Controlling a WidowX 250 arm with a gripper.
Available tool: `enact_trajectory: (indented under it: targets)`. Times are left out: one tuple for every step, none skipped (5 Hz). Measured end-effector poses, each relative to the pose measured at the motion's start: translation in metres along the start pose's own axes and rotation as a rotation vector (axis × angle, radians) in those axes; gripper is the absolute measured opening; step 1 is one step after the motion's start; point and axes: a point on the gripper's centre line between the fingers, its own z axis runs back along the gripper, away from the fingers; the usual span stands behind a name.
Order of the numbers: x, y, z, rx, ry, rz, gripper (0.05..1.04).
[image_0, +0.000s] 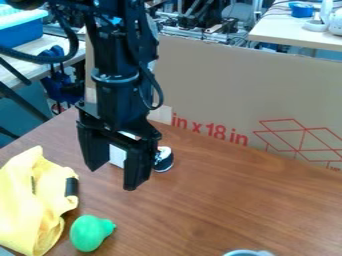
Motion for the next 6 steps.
enact_trajectory:
  targets:
    - [-0.001,-0.002,-0.005,-0.002,0.021,0.0,1.005]
    - [0.003,-0.028,-0.002,-0.017,-0.013,-0.027,1.005]
    - [0.007,-0.054,0.01,0.014,-0.053,-0.071,1.005]
    - [0.003,-0.083,0.012,0.034,-0.069,-0.092,1.005]
    - [0.005,-0.102,0.005,0.011,-0.074,-0.114,1.005]
    - [-0.002,-0.128,-0.011,0.01,-0.023,-0.17,1.005]
